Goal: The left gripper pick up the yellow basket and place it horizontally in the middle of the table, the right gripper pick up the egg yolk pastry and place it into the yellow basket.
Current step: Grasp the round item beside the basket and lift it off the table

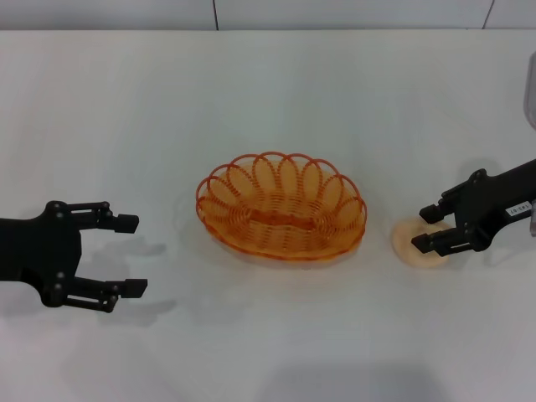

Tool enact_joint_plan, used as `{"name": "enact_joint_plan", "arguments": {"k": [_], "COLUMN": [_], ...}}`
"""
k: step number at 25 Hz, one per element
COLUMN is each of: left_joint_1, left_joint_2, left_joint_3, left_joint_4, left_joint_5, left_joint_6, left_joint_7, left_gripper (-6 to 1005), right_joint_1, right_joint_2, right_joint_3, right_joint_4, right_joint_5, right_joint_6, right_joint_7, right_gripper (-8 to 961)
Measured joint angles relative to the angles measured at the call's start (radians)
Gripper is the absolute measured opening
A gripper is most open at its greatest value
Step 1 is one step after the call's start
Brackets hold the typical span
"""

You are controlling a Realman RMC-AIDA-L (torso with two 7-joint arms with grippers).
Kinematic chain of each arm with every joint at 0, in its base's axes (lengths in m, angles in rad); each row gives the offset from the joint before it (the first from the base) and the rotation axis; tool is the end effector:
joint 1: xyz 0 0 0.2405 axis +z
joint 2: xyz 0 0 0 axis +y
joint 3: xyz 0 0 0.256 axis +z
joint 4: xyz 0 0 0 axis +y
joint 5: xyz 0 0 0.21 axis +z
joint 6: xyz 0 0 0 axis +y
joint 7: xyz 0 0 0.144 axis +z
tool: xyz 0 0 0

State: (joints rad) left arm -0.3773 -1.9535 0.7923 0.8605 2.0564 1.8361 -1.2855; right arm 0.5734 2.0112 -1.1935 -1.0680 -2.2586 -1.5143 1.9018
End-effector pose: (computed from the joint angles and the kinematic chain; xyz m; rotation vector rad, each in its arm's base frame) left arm -0.2962 0.2778 0.0609 -2.9613 -0.3425 -0.4467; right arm 0.2212 0.3544 0.0081 -2.9271 0.5521 -0.1494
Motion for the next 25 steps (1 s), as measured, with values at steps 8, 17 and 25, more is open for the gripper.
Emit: {"name": "enact_joint_plan", "arguments": {"k": [8, 17, 25], "left_joint_1": [0.002, 0.009, 0.019], "left_joint_2": [-0.004, -0.004, -0.004], "left_joint_3": [-0.001, -0.001, -0.001], "left_joint_4": [0.0, 0.007, 0.009], "left_joint_5": [0.001, 0.001, 0.001], "left_joint_6": [-0.001, -0.001, -0.002], "left_joint_7": [0.0, 0.0, 0.008], "left_gripper": [862, 861, 862], "right_joint_1": [-0.004, -0.007, 0.013], "right_joint_2": [-0.001, 0.001, -0.006], "right_joint_3": [0.0, -0.007, 0.045], "right_joint_4": [0.007, 0.007, -0.058], "right_joint_5": [-0.019, -0.02, 0.02], "right_joint_6": [0.013, 0.01, -0.078], "right_joint_7": [0.003, -0.002, 0.003], "right_gripper": [386, 39, 38]}}
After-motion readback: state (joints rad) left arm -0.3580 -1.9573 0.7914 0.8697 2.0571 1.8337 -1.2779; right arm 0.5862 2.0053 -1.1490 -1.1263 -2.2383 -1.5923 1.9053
